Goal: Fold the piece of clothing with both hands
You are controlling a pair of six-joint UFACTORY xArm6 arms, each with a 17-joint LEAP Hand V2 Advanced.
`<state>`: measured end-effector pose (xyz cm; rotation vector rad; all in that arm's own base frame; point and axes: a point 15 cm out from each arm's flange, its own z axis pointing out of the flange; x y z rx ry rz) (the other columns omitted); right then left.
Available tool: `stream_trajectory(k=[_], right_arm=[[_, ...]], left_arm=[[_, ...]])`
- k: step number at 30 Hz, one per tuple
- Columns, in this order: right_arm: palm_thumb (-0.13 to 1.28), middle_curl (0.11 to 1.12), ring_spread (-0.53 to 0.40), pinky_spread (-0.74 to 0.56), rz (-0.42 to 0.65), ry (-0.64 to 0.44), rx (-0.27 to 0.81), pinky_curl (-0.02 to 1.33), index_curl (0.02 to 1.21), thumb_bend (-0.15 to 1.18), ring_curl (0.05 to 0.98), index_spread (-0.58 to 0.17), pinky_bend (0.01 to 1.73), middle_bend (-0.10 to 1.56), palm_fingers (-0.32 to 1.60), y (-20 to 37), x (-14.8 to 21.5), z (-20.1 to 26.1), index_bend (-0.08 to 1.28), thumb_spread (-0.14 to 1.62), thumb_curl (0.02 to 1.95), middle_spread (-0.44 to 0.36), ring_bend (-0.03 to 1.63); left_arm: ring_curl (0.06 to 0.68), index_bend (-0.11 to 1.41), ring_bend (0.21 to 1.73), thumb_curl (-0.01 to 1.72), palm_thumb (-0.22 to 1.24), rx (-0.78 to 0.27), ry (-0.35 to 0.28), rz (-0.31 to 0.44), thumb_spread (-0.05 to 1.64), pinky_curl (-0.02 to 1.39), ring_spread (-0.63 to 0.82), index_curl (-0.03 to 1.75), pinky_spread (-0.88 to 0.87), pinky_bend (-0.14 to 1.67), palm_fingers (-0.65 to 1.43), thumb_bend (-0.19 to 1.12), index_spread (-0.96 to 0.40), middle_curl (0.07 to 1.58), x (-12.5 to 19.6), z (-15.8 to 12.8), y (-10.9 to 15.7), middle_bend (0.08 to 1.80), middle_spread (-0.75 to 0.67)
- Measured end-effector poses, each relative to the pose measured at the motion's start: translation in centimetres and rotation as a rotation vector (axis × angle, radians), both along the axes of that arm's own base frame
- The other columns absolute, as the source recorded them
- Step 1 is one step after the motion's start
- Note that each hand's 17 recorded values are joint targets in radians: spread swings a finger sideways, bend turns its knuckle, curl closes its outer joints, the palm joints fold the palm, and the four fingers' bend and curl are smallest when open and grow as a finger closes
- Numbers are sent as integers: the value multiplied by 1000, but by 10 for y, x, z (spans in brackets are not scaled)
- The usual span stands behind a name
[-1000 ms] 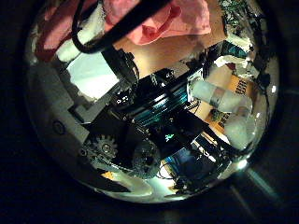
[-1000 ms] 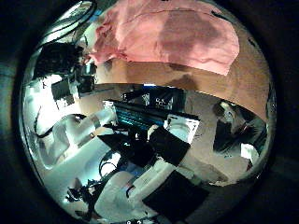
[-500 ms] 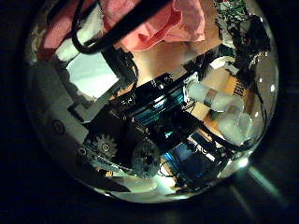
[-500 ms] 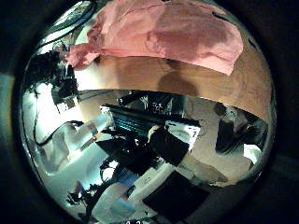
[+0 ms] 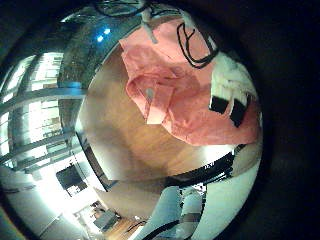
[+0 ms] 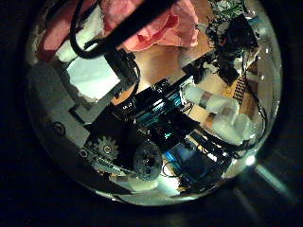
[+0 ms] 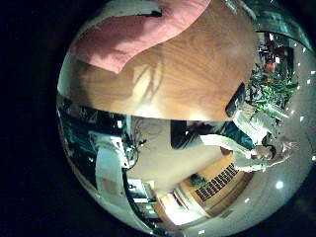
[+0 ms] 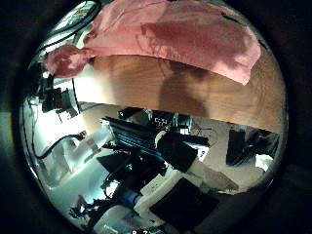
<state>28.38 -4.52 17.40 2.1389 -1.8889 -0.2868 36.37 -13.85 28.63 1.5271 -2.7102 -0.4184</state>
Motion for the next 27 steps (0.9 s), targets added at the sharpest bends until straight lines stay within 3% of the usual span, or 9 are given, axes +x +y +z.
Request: stream_trajectory(k=[7, 11, 14, 17, 21, 24, 27], right_arm=[[497, 383, -34, 298, -8, -2, -88, 183, 302, -23, 241, -296, 580, 305, 286, -13, 9, -13, 166, 1083, 333, -61, 705], [517, 390, -93, 228, -5, 8, -110, 177, 299, -18, 258, -300, 583, 321, 355, -13, 12, -16, 160, 1080, 337, -87, 773], [552, 399, -148, 86, -2, 13, -114, 189, 285, -13, 275, -305, 690, 342, 469, -12, 12, -18, 139, 1074, 344, -119, 836], [598, 421, -227, -137, 6, 18, -119, 235, 259, -11, 313, -314, 909, 383, 682, -10, 13, -20, 114, 1068, 353, -170, 946], [669, 473, -298, -375, 7, 13, -153, 294, 258, -8, 359, -363, 1094, 474, 920, -16, 15, -20, 166, 1056, 370, -243, 1036], [709, 532, -311, -416, 8, -22, -167, 325, 302, -11, 397, -415, 1120, 564, 1111, -19, 24, -21, 245, 1052, 379, -282, 1073], [750, 602, -307, -411, 7, -48, -167, 364, 378, -9, 436, -454, 1152, 671, 1183, -19, 30, -21, 364, 1050, 392, -300, 1101]], left_arm=[[478, 236, 1296, 535, 820, -2, 4, -2, 1040, 544, -489, 1420, -635, 1169, 1129, -18, -753, 1019, 1, 3, 5, 882, -631], [478, 229, 1294, 536, 820, -4, 2, 1, 1040, 544, -491, 1428, -634, 1169, 1130, -18, -752, 1021, 3, 5, 7, 879, -633], [478, 226, 1293, 537, 819, -6, -1, 4, 1040, 543, -491, 1433, -634, 1168, 1131, -18, -751, 1023, 5, 9, 8, 877, -635], [479, 223, 1292, 538, 819, -7, -2, 5, 1041, 542, -492, 1438, -634, 1168, 1132, -18, -749, 1025, 5, 13, 8, 875, -636], [479, 221, 1291, 538, 819, -10, -10, 4, 1041, 542, -492, 1443, -634, 1167, 1133, -18, -747, 1027, 8, 17, 7, 873, -638], [479, 218, 1290, 539, 819, -17, -13, 5, 1041, 541, -492, 1446, -634, 1167, 1134, -18, -746, 1028, 9, 20, 6, 871, -640], [480, 215, 1290, 539, 819, -25, -11, 5, 1041, 541, -493, 1450, -634, 1167, 1134, -18, -744, 1029, 9, 22, 5, 870, -641]])
